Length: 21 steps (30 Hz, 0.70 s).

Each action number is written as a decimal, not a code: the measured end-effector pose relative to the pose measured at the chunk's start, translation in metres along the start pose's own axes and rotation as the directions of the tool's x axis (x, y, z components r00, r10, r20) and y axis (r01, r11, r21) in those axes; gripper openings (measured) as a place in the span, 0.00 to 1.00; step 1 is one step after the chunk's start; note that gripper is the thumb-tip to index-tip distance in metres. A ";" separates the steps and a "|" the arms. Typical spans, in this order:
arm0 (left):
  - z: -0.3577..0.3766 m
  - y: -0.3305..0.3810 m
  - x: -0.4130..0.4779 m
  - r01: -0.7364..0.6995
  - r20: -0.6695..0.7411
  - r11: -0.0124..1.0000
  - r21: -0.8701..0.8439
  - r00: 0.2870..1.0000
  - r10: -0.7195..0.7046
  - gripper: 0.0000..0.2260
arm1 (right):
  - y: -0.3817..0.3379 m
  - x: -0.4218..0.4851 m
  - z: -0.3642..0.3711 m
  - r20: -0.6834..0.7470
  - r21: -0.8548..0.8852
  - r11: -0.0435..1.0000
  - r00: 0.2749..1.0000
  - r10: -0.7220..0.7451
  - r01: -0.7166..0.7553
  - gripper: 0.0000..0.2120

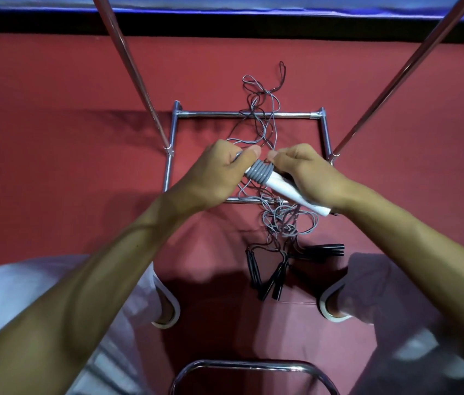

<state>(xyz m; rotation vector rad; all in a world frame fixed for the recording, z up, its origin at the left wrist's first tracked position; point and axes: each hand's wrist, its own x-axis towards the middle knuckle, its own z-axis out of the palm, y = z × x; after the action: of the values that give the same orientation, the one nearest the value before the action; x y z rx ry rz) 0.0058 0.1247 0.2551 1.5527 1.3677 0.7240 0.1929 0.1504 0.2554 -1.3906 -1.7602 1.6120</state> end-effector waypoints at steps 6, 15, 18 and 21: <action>0.012 0.007 0.002 0.073 -0.126 0.992 0.107 0.990 -0.059 0.28 | -0.001 0.008 0.005 -0.175 -0.383 0.909 0.953 -0.247 0.165 0.21; 0.018 0.002 0.013 0.164 -0.150 0.978 -0.132 0.972 -0.183 0.25 | -0.008 0.022 0.002 -0.105 0.056 0.996 0.993 -0.061 0.067 0.18; 0.016 0.004 0.012 0.142 -0.179 0.972 -0.189 0.968 -0.176 0.28 | -0.010 0.023 0.002 -0.085 0.213 0.977 0.996 -0.003 0.021 0.17; 0.014 0.005 0.011 0.121 -0.173 0.972 -0.203 0.972 -0.157 0.25 | -0.015 0.021 0.000 -0.044 0.344 0.939 0.999 0.024 -0.007 0.19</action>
<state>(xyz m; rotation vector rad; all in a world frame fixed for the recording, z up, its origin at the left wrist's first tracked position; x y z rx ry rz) 0.0226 0.1325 0.2526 1.2485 1.4823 0.9054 0.1777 0.1697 0.2620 -1.2646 -1.3595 1.7758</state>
